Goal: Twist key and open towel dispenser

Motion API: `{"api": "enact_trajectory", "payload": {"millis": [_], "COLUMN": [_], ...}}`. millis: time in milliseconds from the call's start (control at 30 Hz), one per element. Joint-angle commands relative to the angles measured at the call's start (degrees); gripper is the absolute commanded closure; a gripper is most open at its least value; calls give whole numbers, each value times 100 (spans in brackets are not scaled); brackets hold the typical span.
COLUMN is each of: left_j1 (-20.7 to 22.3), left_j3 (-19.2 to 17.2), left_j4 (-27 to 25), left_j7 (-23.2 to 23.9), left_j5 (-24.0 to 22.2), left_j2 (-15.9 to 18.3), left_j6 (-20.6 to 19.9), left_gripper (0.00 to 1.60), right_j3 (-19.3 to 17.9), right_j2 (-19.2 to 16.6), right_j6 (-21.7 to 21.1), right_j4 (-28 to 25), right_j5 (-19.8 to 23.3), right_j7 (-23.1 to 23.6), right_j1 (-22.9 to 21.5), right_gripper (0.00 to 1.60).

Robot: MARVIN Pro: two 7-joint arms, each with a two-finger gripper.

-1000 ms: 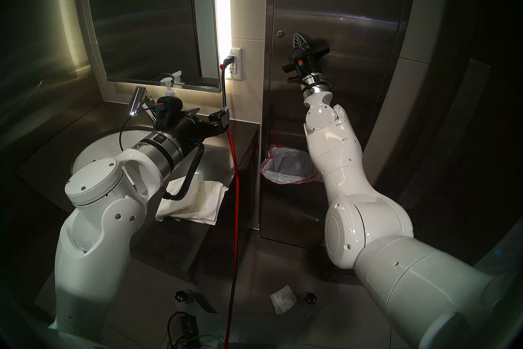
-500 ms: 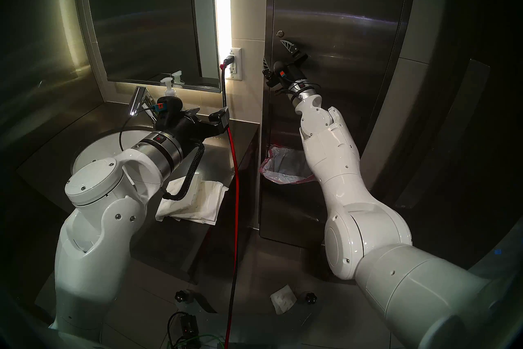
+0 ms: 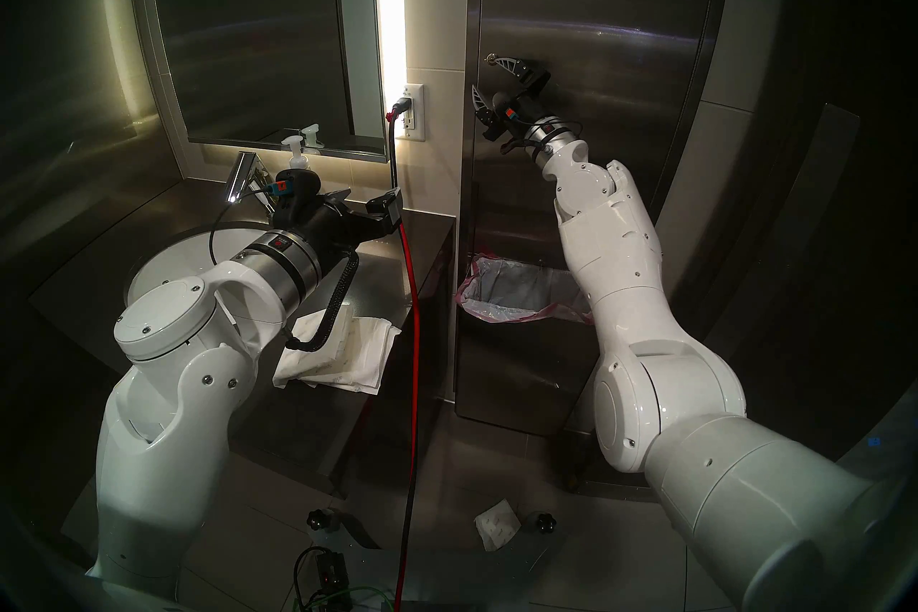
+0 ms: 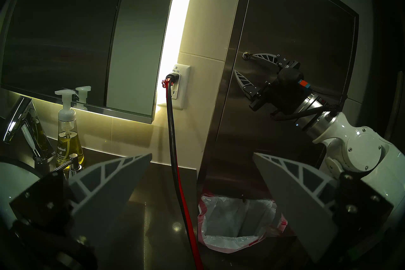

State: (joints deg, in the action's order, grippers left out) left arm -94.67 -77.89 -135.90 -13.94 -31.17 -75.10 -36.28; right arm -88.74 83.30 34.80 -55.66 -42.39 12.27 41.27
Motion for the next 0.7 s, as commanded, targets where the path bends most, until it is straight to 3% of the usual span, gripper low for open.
{"api": "enact_trajectory", "payload": {"millis": [0,233,300,567,667], "left_j1": [26,27,27,27,27], "left_j3": [10,11,11,12,12], "left_j4": [-54,-56,-56,-57,-57], "left_j7": [-4,-8,-9,-9,-9], "left_j5": [6,8,9,9,10], "left_j2": [-9,-11,-11,-12,-12], "left_j6": [4,1,0,-1,-1], "left_gripper": [0,0,0,0,0], "right_j3": [-122,-179,-202,-238,-233], "right_j2": [-139,-120,-85,-124,-135], "right_j6": [120,51,-64,-137,-100], "right_j4": [-478,-685,-694,-516,-401], "right_j5": [230,376,421,429,386], "right_j7": [224,503,633,796,789], "right_j1": [-97,-20,-38,-106,-163], "right_gripper": [45,58,85,80,62]}}
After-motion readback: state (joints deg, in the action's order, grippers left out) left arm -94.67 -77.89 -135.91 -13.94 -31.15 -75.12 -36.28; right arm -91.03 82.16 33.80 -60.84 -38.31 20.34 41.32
